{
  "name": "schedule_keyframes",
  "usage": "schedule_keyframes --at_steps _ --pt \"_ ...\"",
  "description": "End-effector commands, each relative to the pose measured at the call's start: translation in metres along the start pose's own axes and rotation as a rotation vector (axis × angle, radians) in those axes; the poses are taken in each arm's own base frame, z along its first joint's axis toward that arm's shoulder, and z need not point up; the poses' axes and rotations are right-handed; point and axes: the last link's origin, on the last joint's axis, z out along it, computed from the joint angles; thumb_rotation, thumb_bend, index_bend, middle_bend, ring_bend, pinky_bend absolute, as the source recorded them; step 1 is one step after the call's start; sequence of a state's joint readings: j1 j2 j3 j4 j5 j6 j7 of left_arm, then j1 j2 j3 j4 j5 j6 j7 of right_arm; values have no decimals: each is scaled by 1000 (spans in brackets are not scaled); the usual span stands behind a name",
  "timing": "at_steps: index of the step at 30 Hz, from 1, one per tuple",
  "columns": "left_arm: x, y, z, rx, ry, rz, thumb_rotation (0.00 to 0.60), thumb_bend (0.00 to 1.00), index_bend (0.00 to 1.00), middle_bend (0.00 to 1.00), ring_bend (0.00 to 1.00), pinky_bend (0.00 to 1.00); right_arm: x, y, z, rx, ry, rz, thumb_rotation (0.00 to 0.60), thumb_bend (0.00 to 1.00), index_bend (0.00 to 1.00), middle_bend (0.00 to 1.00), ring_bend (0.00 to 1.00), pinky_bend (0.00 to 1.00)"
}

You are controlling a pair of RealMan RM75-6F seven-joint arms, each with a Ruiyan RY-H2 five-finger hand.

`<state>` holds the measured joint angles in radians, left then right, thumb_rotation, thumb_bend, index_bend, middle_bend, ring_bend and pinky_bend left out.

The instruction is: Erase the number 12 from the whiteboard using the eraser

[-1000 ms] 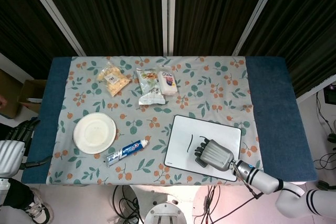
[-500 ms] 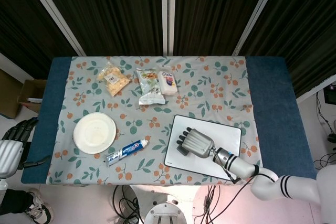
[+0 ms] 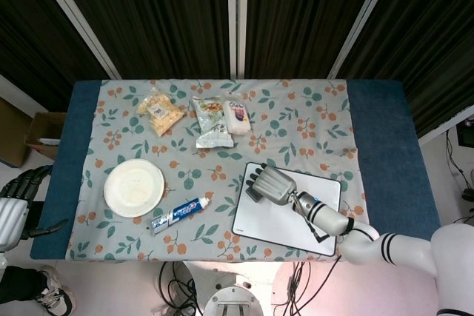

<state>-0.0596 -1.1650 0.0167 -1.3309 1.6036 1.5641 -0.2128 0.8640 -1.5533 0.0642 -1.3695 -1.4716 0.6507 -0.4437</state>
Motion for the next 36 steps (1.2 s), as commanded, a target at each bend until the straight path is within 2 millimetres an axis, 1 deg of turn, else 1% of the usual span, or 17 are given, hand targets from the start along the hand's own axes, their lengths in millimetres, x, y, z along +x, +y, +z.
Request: schedule_keyframes --at_steps 1,4,8,13,16,19,22,25,31,34,36 --pt "-1 1 0 -4 -2 -1 373 60 89 86 79 188 -3 3 -16 5 -15 -6 600 322 780 649 498 450" --pt "-2 3 0 -9 -4 0 373 60 88 87 79 188 -6 6 -34 10 -26 -20 600 322 780 649 498 450" --pt "-4 6 1 -16 -5 -1 372 59 89 86 79 188 -14 9 -63 8 -50 -13 600 322 781 649 499 450" --pt "-4 8 2 -23 -9 4 371 59 89 87 79 188 -25 13 -91 -6 -73 -2 600 321 783 649 498 449" --pt "-4 8 1 -22 -12 7 372 59 89 87 79 188 -30 16 -102 -15 -73 10 600 321 786 649 499 449" --pt "-4 8 1 -18 -12 7 374 59 89 87 79 188 -34 18 -108 -21 -74 24 600 322 788 649 499 450" --pt "-5 8 1 -16 -15 6 375 59 89 87 79 188 -38 20 -108 -25 -71 36 600 322 789 649 499 450" --pt "-5 8 2 -18 -17 6 376 59 89 87 79 188 -38 22 -102 -27 -60 48 600 323 789 649 498 450" --pt "-5 6 1 -12 -15 4 372 60 89 86 79 189 -36 20 -85 -20 -39 67 600 322 790 649 498 449" --pt "-5 5 0 -9 -18 5 372 60 89 86 79 188 -35 18 -74 -22 -23 76 600 321 791 649 498 450" --pt "-5 4 0 -9 -16 3 370 60 89 86 79 188 -34 19 -62 -29 -18 91 600 322 794 649 498 449"
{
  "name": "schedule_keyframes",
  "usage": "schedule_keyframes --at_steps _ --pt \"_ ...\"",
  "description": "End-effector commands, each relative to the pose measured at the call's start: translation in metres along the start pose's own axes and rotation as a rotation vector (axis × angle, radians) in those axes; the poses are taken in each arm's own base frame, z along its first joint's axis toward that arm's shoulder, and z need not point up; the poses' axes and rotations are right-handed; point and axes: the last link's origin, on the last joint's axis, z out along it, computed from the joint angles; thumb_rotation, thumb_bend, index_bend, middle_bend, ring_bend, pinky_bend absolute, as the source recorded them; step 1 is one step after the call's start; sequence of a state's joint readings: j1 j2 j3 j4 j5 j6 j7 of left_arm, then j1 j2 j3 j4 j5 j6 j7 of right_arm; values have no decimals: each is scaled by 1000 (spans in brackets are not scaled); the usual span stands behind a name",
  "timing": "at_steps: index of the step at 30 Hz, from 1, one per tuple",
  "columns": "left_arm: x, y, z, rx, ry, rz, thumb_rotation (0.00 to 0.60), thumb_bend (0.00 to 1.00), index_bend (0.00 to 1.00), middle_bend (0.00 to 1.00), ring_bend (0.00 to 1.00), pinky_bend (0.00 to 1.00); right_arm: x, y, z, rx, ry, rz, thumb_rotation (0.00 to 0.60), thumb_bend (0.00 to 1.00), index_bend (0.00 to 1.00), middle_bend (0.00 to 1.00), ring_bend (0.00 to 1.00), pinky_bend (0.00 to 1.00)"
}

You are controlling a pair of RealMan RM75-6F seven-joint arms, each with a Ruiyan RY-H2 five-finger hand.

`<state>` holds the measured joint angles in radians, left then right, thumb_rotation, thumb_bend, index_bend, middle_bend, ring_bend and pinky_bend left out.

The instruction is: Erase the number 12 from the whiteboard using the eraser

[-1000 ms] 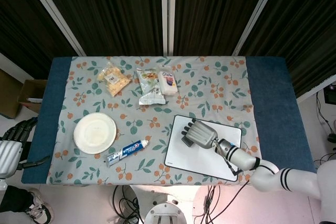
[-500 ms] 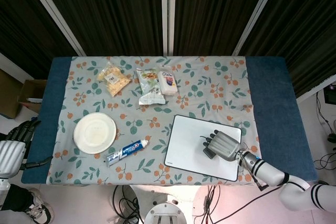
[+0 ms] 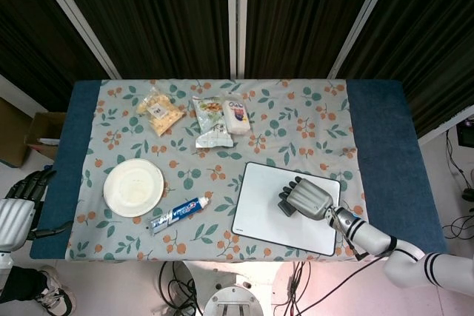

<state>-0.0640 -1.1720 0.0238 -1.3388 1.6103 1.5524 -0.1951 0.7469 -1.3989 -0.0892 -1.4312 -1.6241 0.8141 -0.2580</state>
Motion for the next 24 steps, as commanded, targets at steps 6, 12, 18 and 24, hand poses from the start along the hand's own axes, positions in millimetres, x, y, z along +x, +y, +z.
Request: schedule_keyframes --at_steps 6,12,18,24 --pt "2 1 -1 -4 10 4 368 60 89 87 79 188 12 -3 47 -8 25 19 600 322 796 649 498 449" --pt "3 1 -2 0 11 3 372 60 89 87 79 188 28 -14 73 9 62 32 600 323 795 650 498 449" --pt "3 2 -1 -2 12 4 375 59 89 87 79 188 32 -32 77 63 65 15 600 324 795 651 499 449" --pt "2 3 0 -4 9 -1 373 59 89 87 79 188 30 -45 54 128 57 -28 600 325 796 652 499 449"
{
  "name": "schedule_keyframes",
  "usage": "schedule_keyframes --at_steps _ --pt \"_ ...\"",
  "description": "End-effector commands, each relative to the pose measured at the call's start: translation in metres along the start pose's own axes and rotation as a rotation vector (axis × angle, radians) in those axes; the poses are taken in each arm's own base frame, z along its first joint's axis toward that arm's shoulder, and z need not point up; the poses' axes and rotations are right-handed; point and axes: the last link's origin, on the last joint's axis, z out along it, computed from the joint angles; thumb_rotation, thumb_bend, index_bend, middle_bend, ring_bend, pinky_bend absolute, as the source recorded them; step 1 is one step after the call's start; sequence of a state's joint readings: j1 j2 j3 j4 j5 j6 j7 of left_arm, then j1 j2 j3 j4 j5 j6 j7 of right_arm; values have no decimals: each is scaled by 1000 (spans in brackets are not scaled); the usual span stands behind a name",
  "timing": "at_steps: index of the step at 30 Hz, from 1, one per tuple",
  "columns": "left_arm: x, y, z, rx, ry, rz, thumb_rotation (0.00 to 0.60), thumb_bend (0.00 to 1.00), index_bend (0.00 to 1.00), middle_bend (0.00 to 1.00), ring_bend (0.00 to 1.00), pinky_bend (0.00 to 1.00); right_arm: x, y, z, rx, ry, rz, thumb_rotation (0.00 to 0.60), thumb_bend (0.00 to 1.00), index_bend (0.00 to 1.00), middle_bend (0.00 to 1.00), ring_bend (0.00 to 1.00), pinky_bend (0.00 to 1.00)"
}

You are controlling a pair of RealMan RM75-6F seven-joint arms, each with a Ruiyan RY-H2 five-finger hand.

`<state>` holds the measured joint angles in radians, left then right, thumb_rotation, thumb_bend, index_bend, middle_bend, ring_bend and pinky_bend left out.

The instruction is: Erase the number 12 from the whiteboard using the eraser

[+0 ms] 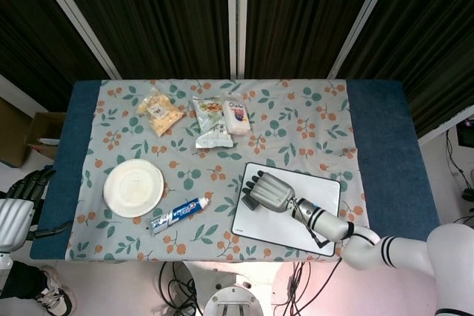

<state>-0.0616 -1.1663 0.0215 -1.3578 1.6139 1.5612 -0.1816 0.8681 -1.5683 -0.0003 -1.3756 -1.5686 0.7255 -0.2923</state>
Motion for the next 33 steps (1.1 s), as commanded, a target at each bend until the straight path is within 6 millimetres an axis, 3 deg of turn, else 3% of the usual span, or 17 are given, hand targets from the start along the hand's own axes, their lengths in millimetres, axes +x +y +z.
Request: schedule_keyframes --at_steps 1,9,18,25,33 --pt "-1 1 0 -2 -2 -3 373 59 89 86 79 188 -2 -7 -20 39 -13 -33 600 325 796 652 499 449" --pt "-2 4 0 -9 -2 -10 371 59 89 86 79 188 -18 0 -73 30 -97 -55 600 324 793 652 499 449" --pt "0 5 2 -8 0 -2 372 59 89 87 79 188 -26 34 -123 -80 -126 -49 600 324 798 653 500 449" --pt "-1 8 4 -16 -5 3 370 59 89 86 79 189 -13 71 -130 -204 -24 27 600 325 797 653 499 449" --pt "-1 9 5 -16 -8 7 372 59 89 87 79 188 -3 133 -113 -414 90 127 600 323 793 653 499 449"
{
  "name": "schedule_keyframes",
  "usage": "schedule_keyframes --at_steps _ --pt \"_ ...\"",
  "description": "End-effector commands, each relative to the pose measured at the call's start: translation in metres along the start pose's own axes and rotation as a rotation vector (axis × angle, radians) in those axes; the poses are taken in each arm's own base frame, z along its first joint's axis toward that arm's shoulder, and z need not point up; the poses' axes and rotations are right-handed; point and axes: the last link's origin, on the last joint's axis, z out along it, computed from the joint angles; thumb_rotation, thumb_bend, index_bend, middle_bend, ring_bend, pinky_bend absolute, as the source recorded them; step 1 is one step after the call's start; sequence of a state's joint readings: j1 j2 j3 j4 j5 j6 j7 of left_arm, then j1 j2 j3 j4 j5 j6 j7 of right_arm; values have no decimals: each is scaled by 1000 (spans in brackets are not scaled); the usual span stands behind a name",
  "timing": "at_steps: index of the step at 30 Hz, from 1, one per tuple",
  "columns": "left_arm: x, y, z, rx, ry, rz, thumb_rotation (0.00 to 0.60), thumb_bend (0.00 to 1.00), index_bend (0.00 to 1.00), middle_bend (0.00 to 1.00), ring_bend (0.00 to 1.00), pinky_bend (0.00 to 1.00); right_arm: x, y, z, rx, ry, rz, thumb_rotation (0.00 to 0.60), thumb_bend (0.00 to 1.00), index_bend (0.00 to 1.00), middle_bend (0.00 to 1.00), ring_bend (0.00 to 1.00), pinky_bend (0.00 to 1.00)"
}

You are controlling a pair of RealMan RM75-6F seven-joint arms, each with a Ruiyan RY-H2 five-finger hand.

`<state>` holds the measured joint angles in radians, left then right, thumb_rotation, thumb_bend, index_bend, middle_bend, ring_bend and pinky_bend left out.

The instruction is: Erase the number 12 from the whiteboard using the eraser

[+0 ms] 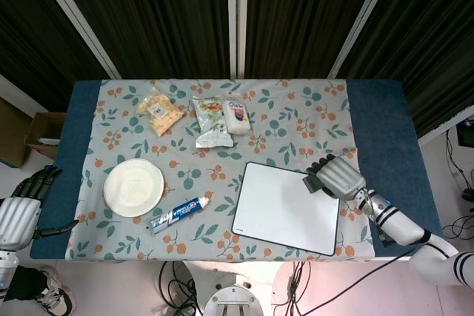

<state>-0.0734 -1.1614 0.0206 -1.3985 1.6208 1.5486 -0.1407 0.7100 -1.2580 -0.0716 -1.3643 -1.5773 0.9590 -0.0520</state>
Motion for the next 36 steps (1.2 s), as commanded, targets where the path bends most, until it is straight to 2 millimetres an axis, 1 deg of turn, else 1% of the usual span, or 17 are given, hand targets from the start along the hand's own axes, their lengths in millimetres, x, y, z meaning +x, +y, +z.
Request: schedule_keyframes --at_steps 1,4,8,11,16,17,18,19,20,21,22,24,28,31,34,35,36 --pt "-1 0 0 1 -3 1 372 59 89 86 79 188 2 23 21 -107 44 31 600 322 792 653 499 449" --pt "-3 0 0 3 -12 0 371 60 89 86 79 188 -8 28 36 -162 45 -12 600 319 791 652 498 449" --pt "-6 1 0 0 -21 0 376 59 89 87 79 189 -22 24 55 -210 26 -6 600 315 788 643 497 437" --pt "-6 0 0 1 -20 2 375 59 89 87 79 188 -32 19 67 -222 -1 0 600 315 762 632 493 428" --pt "-3 -2 -1 8 -10 4 375 59 89 87 79 188 -39 12 76 -206 -23 -1 600 292 694 589 467 397" --pt "-2 -3 -1 10 -9 5 375 60 89 87 79 188 -40 11 76 -203 -30 -1 600 274 641 546 427 377" --pt "-2 -3 -2 11 -9 5 373 59 89 86 79 188 -41 11 76 -201 -35 1 600 246 544 465 347 336" --pt "-2 -3 -2 11 -10 5 372 59 89 87 79 188 -42 12 75 -200 -46 1 600 212 402 341 226 268" --pt "-2 -3 -2 12 -10 5 372 60 89 86 79 189 -42 14 74 -202 -58 -2 600 185 284 242 145 207" --pt "-2 -4 -2 12 -11 5 371 60 89 86 79 189 -41 15 73 -205 -59 -2 600 147 132 114 51 111" --pt "-2 -4 -2 11 -11 4 372 60 89 86 79 188 -39 15 72 -207 -52 2 600 115 34 31 4 41" --pt "-2 -3 -2 9 -11 2 371 59 89 86 79 188 -35 16 69 -209 -25 16 600 79 0 0 0 0" --pt "-3 -2 -2 5 -8 1 374 59 89 87 79 188 -29 20 59 -209 11 48 600 55 0 0 0 0" --pt "-2 -1 -2 4 -3 -1 372 60 89 86 79 188 -21 25 42 -210 60 70 600 55 0 0 0 0" --pt "-1 -2 -2 5 6 -2 372 60 89 86 79 188 -15 28 12 -212 129 92 600 55 0 0 0 0" --pt "-1 -2 -2 5 13 -4 372 60 89 86 79 188 -13 31 -9 -224 177 89 600 55 0 0 0 0" --pt "0 -2 -2 5 16 -5 371 59 89 87 79 188 -13 33 -25 -234 207 84 600 55 0 0 0 0"
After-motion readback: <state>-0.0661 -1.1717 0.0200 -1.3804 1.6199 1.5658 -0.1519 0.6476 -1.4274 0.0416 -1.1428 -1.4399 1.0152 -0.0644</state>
